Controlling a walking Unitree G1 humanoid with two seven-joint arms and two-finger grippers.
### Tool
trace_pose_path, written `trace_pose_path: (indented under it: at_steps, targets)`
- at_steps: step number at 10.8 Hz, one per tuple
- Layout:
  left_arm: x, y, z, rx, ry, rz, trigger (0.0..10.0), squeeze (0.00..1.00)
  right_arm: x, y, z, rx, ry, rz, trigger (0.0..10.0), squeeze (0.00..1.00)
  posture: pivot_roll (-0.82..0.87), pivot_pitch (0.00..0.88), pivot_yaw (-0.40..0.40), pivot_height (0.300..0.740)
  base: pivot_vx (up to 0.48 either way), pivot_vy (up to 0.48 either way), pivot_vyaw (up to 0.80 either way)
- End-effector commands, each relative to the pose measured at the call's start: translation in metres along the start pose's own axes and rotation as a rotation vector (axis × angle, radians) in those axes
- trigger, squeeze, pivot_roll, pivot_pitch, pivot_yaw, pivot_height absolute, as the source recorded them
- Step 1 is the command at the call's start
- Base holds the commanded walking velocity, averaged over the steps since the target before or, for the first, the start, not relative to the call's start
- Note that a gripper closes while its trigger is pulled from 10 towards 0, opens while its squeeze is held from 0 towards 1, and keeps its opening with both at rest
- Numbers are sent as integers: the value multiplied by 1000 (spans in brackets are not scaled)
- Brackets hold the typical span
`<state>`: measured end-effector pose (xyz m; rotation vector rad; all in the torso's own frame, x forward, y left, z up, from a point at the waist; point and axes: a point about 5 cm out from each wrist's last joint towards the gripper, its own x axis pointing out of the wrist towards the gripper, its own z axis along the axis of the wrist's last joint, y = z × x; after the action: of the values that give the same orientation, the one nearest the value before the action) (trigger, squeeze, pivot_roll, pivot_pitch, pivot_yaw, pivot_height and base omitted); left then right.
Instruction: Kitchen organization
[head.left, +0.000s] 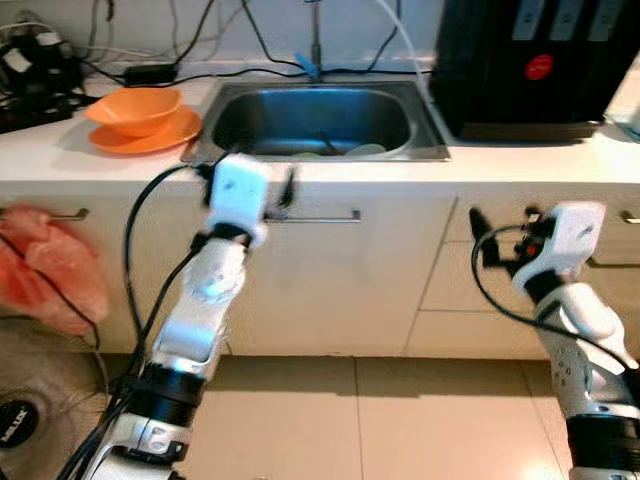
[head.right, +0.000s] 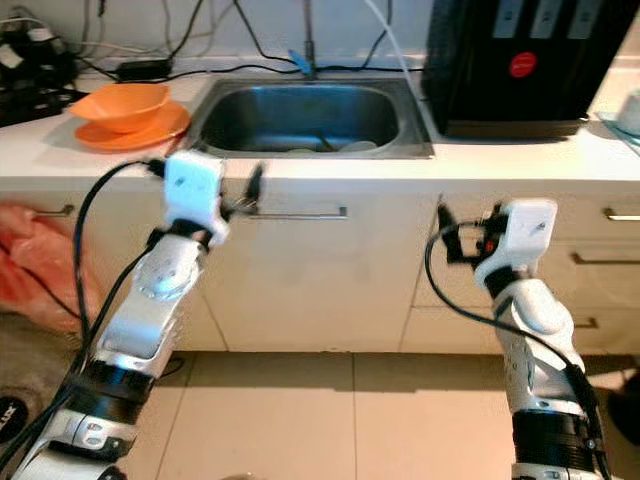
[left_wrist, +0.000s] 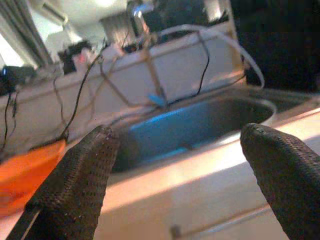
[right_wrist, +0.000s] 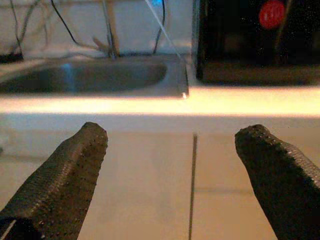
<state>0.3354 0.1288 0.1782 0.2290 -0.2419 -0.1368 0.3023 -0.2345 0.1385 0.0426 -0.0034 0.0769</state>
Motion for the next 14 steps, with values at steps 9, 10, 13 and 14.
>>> trace_pose_path:
  at_steps: [9, 10, 13, 14]
  targets:
    - [-101, 10, -179, -188, 847, 150, 10000, 0, -25, 42, -150, 113, 532, -5, 10000, 0, 82, 0, 20, 740, 0, 0, 0]
    - [-115, -4, -188, -244, 930, 98, 10000, 0, -30, 54, -164, 128, 615, -9, 10000, 0, 88, 0, 19, 740, 0, 0, 0]
    - [-152, -29, -205, -261, 1122, 3, 10000, 0, -40, 80, -183, 190, 744, -22, 10000, 0, 89, 0, 17, 740, 0, 0, 0]
    - [-158, -34, -207, -257, 1149, -33, 10000, 0, -43, 85, -186, 181, 767, -8, 10000, 0, 88, 0, 14, 740, 0, 0, 0]
